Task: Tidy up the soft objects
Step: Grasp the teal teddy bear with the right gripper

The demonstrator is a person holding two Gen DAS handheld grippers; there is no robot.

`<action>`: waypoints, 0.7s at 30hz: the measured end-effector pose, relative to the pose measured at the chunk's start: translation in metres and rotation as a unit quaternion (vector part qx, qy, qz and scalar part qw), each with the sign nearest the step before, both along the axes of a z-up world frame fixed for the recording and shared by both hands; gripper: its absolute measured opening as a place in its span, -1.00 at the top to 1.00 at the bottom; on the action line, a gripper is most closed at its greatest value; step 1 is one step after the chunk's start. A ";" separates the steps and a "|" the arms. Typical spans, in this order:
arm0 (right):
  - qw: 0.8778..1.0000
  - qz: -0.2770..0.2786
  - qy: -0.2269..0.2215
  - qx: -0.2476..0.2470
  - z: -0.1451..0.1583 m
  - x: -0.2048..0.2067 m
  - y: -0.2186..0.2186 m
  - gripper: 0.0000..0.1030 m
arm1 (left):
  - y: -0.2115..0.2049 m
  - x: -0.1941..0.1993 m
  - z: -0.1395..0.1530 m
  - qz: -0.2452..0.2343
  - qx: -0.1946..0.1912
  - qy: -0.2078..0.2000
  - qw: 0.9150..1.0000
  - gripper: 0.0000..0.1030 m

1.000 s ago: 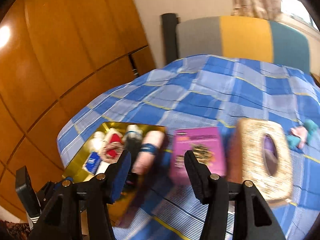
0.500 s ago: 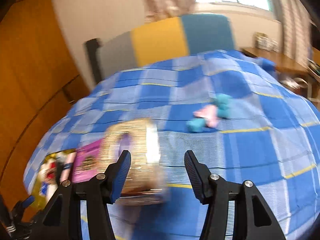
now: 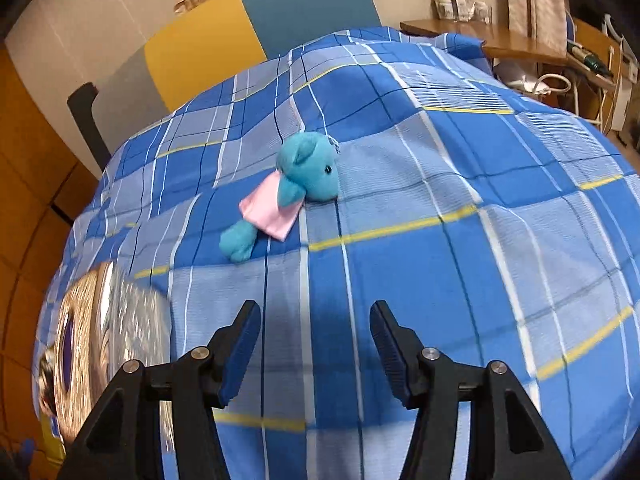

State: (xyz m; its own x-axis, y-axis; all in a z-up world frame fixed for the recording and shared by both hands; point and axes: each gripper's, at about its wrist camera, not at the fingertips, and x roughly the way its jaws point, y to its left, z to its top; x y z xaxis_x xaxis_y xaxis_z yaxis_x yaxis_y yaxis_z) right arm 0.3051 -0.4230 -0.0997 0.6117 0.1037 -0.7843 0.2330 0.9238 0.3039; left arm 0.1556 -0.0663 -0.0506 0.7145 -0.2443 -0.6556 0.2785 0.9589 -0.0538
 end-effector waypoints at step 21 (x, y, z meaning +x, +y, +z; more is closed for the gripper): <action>0.999 -0.049 0.007 -0.012 -0.050 0.146 0.018 0.19 | -0.004 0.010 -0.047 -0.002 0.039 0.039 0.998 -0.81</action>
State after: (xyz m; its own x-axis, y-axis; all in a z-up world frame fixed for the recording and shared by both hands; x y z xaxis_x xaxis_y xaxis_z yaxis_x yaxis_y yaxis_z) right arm 0.4512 -0.4053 -0.1499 0.6063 0.0249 -0.7948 0.3279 0.9028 0.2784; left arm 0.1656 -0.0705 -0.0975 0.6598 -0.1942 -0.7259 0.2811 0.9597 -0.0013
